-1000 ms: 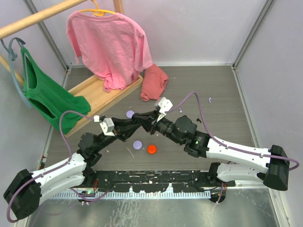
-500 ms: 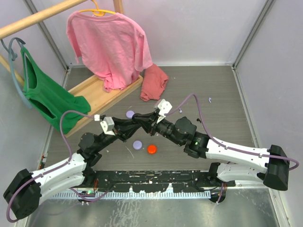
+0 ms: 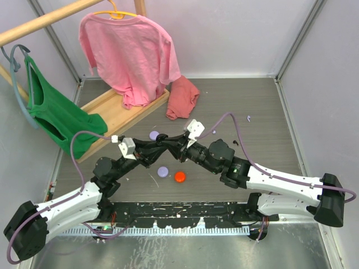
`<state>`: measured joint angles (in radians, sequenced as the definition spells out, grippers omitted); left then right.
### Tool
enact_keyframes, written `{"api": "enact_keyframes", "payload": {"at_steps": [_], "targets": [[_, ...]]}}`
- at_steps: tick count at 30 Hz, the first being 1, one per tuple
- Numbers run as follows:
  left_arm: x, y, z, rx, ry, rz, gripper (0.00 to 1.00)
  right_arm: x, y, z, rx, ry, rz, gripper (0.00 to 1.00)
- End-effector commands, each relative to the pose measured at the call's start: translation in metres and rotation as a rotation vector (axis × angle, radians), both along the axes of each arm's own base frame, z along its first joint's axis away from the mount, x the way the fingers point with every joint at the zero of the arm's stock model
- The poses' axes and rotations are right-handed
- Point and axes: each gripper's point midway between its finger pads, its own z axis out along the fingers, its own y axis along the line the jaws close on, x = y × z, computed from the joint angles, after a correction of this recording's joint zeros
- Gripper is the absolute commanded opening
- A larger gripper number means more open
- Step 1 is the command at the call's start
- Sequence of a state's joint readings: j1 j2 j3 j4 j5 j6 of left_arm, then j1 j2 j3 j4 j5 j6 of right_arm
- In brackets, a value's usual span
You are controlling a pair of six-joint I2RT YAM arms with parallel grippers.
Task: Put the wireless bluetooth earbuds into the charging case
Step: Place the earbud in the charging case.
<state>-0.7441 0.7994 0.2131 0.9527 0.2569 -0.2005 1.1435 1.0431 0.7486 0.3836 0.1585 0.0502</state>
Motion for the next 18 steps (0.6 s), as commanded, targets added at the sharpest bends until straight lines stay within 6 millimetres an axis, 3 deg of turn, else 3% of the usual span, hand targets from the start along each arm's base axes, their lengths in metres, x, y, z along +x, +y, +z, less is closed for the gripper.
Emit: {"api": "enact_keyframes", "payload": {"at_steps": [1, 18], "targets": [[-0.005, 0.002, 0.044, -0.069, -0.123, -0.002, 0.02, -0.001, 0.003, 0.01, -0.02, -0.006, 0.01, 0.2], [-0.007, 0.001, 0.04, -0.005, -0.198, -0.004, 0.02, 0.0, 0.011, -0.007, -0.145, 0.118, 0.009, 0.22]]}}
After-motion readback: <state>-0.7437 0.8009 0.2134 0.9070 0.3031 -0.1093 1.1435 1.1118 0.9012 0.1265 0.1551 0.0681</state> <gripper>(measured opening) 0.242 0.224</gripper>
